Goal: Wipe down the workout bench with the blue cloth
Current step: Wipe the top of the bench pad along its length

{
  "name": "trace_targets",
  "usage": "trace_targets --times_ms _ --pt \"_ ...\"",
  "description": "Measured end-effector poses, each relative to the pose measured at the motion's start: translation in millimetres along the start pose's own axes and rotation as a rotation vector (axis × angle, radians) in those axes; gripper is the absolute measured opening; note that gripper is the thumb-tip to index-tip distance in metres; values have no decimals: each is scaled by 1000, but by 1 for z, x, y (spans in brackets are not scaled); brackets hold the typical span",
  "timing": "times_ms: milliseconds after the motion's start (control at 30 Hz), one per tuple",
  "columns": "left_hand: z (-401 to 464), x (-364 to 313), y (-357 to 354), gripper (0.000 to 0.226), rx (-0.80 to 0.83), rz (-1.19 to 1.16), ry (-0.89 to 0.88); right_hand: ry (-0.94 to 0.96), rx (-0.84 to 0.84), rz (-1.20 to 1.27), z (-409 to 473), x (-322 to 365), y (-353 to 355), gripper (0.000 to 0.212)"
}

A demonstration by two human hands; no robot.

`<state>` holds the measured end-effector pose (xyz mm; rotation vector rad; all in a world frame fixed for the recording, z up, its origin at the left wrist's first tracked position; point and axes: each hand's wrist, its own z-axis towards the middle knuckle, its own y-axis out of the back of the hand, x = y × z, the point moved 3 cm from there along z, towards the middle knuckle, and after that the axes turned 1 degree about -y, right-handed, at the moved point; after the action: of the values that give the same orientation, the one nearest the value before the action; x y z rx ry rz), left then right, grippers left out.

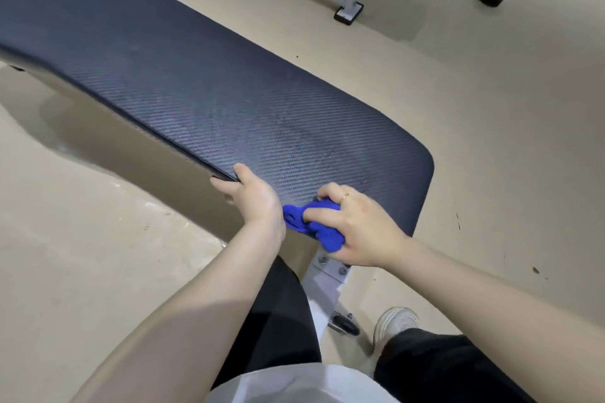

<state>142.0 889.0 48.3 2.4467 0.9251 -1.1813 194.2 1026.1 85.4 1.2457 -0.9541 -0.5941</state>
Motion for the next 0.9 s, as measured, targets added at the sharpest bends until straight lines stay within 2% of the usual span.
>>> trace_targets --times_ms 67,100,200,233,267,333,467,533,633,700,767,833,900 --pt "-1 -1 0 62 -9 14 -3 50 53 -1 -9 -20 7 32" --pt "-1 -1 0 62 -22 20 -8 -40 8 -12 -9 -37 11 34" --pt "-3 -1 -2 64 -81 32 -73 -481 -200 -65 -7 -82 25 43" --pt "-5 0 -4 64 -101 31 -96 -561 -220 -99 -6 -83 25 40" --pt "-6 0 -5 65 -116 25 -113 -564 -228 -126 -6 -77 23 37" --pt "-6 1 -7 65 -137 9 -129 -424 -219 -118 -10 -53 17 36" --pt "-5 1 -7 61 -172 13 -151 20 -97 -49 -31 -29 6 34" --pt "-3 3 -7 60 -190 14 -164 -9 -115 -82 -25 -52 11 35" --pt "2 5 -9 60 -195 8 -178 -410 -276 -104 -16 -100 26 43" --pt "2 6 -9 60 -190 -1 -178 -489 -279 -97 -17 -105 28 47" --pt "-3 5 -7 59 -200 -11 -184 -351 -216 -107 -24 -78 21 41" --pt "-10 2 -6 59 -199 -30 -175 -113 -182 -95 -36 -50 14 36" --pt "-15 4 -4 60 -195 -17 -143 57 -112 -77 -41 -51 13 35"
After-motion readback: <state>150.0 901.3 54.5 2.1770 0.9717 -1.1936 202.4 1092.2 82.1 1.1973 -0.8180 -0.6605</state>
